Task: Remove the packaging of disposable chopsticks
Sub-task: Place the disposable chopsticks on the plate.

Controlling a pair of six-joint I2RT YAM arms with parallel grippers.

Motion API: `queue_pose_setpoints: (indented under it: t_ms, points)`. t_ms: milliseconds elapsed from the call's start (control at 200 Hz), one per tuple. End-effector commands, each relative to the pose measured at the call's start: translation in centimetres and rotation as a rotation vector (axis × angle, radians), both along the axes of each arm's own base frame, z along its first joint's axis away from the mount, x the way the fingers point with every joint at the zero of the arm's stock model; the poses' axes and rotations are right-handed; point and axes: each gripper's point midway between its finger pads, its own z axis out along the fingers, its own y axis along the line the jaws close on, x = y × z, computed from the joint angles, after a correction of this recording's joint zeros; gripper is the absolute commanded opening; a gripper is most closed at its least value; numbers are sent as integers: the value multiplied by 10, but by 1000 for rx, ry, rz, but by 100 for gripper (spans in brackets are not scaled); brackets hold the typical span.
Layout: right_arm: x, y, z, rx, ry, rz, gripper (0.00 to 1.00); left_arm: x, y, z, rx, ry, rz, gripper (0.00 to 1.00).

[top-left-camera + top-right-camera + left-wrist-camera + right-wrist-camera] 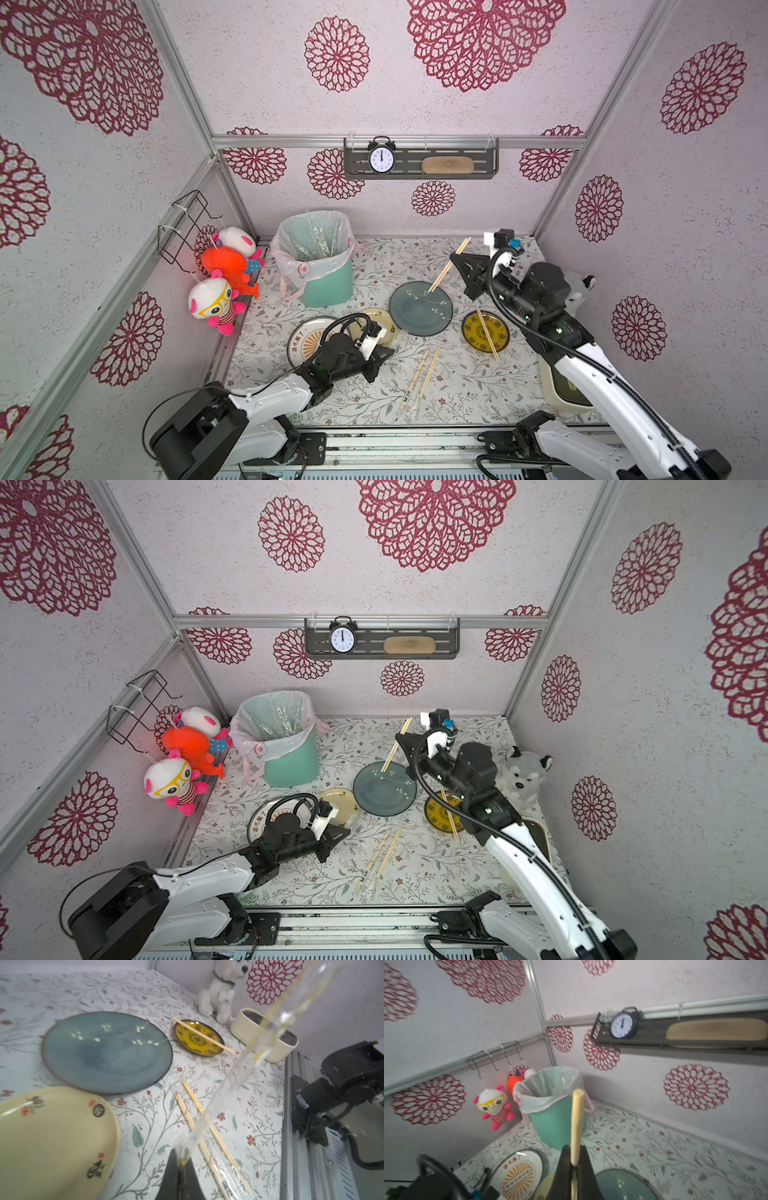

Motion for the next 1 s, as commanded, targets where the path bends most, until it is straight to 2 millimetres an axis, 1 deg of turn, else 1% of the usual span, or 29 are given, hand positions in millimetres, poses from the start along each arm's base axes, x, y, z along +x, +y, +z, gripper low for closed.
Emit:
queue_pose_setpoints:
  t_ms: [0, 10, 45, 115, 180, 260, 320, 420, 455, 580, 736, 846, 996]
  points:
    - [21, -23, -117, -312, 404, -155, 0, 25, 18, 43, -7, -49, 167, 0]
    - [21, -23, -123, -331, 425, -154, 0, 26, 20, 46, -6, -52, 176, 0]
    - [23, -22, -134, -386, 475, -153, 0, 32, 26, 57, -4, -62, 220, 0]
    - [29, -23, -163, -528, 567, -174, 0, 42, 35, 73, 8, -72, 292, 0]
    - [36, -25, -182, -643, 628, -208, 0, 47, 37, 83, 14, -75, 314, 0]
    - [37, -26, -198, -788, 689, -238, 0, 48, 36, 89, 9, -68, 310, 0]
    - [38, -24, -216, -898, 750, -238, 0, 47, 34, 93, 0, -66, 300, 0]
    - [41, -14, -247, -1055, 827, -199, 0, 47, 36, 99, -17, -71, 315, 0]
    - [44, -10, -254, -1091, 839, -183, 0, 47, 38, 101, -15, -72, 321, 0]
    - [56, 4, -269, -1118, 869, -142, 0, 47, 43, 109, -3, -73, 337, 0]
    - [64, 17, -292, -1157, 914, -86, 0, 42, 46, 115, -13, -83, 331, 0]
    - [67, 26, -306, -1174, 947, -32, 0, 41, 47, 117, -15, -87, 333, 0]
    - [67, 31, -320, -1221, 1001, 25, 0, 42, 46, 115, -11, -83, 333, 0]
